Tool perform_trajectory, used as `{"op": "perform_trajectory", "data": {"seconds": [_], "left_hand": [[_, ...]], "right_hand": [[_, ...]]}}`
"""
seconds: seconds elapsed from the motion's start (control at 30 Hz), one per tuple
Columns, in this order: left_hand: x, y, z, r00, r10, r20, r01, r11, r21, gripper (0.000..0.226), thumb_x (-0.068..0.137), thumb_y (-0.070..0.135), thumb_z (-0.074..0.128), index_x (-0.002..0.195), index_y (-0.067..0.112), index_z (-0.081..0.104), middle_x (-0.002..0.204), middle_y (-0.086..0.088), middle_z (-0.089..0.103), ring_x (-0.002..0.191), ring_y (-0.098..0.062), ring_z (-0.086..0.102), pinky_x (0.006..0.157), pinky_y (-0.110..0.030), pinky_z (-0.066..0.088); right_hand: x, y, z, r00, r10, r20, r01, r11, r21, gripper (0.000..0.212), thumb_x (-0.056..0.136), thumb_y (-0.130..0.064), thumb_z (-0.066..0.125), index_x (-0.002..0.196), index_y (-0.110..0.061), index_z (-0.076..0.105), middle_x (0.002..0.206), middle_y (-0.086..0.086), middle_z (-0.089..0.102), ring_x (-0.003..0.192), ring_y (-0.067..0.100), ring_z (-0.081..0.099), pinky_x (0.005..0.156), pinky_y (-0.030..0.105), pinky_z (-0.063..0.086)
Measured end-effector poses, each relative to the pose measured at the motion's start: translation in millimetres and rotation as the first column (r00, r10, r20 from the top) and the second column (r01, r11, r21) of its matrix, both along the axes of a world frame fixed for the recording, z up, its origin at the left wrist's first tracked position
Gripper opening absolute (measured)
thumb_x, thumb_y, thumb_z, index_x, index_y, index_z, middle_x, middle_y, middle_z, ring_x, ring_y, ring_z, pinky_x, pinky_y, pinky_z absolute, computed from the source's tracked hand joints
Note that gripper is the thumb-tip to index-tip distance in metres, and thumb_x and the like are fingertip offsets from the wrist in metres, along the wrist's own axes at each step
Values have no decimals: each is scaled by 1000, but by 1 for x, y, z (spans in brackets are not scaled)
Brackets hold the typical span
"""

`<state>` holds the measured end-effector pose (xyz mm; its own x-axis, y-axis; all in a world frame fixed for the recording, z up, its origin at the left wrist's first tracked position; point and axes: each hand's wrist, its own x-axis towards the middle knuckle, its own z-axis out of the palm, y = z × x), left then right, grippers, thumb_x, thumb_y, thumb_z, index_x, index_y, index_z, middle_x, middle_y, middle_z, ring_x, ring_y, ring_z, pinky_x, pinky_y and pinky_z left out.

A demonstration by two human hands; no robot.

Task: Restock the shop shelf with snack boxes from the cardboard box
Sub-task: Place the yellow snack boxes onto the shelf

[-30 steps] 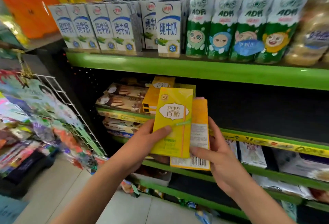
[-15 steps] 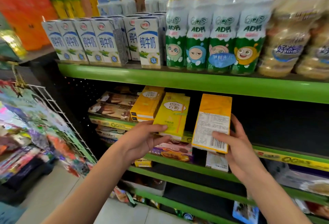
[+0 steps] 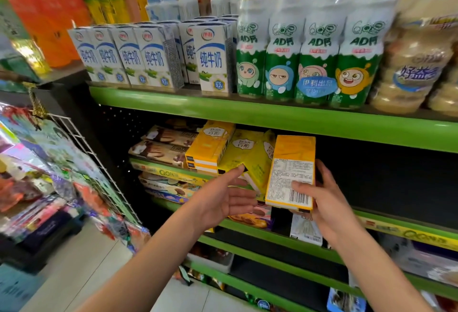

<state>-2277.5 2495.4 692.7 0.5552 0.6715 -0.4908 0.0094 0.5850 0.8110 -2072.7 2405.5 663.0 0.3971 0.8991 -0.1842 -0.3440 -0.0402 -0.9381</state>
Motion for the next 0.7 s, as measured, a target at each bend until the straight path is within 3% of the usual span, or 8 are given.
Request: {"op": "perform_trajectory", "data": {"seconds": [0.23, 0.4, 0.57, 0.7], "left_hand": [[21, -1, -3, 972, 16, -233, 51, 960, 277, 37, 91, 42, 67, 101, 7, 62, 82, -17, 75, 67, -30, 74, 52, -28, 55], [28, -3, -9, 969, 130, -210, -35, 914, 404, 32, 95, 28, 63, 88, -3, 64, 74, -21, 72, 58, -28, 68, 48, -28, 51], [14, 4, -8, 982, 186, 10, -181, 944, 277, 21, 100, 25, 55, 101, 6, 63, 81, -19, 74, 71, -27, 72, 60, -27, 56], [9, 9, -7, 966, 227, 121, -238, 968, 82, 14, 99, 24, 56, 108, 12, 56, 85, -20, 75, 76, -25, 75, 62, -26, 58]], "right_hand": [[3, -2, -3, 1000, 12, -9, -12, 1000, 1, 89, 76, 2, 72, 144, -42, 35, 109, -4, 75, 95, 21, 74, 66, 39, 60], [5, -3, -1, 999, 13, -44, -13, 1000, 17, 93, 66, -3, 75, 142, -42, 37, 110, -2, 75, 96, 22, 73, 65, 38, 61], [10, 1, 1, 998, -16, -53, 18, 999, 38, 104, 61, -7, 76, 150, -37, 31, 113, -2, 74, 100, 22, 72, 80, 47, 59], [7, 8, -1, 1000, 2, -25, -1, 1000, 23, 91, 75, -1, 73, 147, -39, 34, 110, -3, 75, 96, 21, 73, 73, 45, 60]]}}
